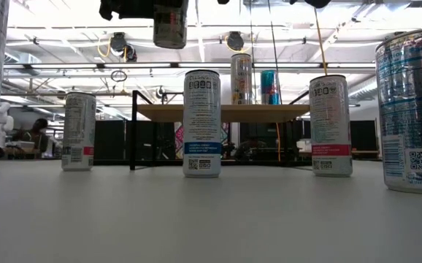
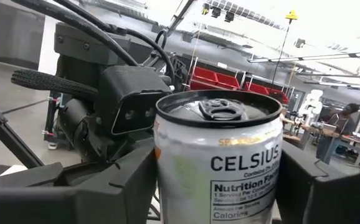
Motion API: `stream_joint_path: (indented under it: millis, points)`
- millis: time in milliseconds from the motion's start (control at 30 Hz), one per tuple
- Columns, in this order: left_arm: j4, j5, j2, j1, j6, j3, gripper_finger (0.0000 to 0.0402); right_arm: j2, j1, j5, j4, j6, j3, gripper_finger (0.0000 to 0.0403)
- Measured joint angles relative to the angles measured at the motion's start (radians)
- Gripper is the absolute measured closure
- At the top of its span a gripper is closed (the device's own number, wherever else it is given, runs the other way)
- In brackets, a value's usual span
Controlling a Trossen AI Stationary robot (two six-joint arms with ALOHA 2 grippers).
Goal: Place canned beverage on shelf
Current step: Put the white yellow soda can on the shelf aligned with the other white yellow soda cans
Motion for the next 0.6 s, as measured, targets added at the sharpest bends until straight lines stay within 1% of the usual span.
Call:
stream_joint_path:
  millis: [100, 233, 333, 500, 600]
  points:
    - [-0.007, 0.002, 0.000, 0.000, 0.000, 0.000, 0.0155, 0.003, 0.000, -0.002, 0.009, -0.030, 0.000, 0.0157]
    - [-0.008, 0.015, 0.000, 0.000, -0.001, 0.000, 0.0155, 0.004, 0.000, -0.003, 0.012, -0.066, 0.000, 0.0154]
    - [-0.011, 0.017, 0.000, 0.000, -0.008, 0.000, 0.0155, 0.004, -0.004, -0.005, 0.011, -0.072, 0.000, 0.0167]
    - [-0.014, 0.016, 0.000, 0.001, -0.024, 0.000, 0.0155, 0.005, -0.004, -0.020, 0.006, -0.076, 0.000, 0.0209]
    - [-0.019, 0.015, 0.000, 0.001, -0.027, 0.000, 0.0155, 0.005, -0.005, -0.022, 0.005, -0.066, 0.000, 0.0226]
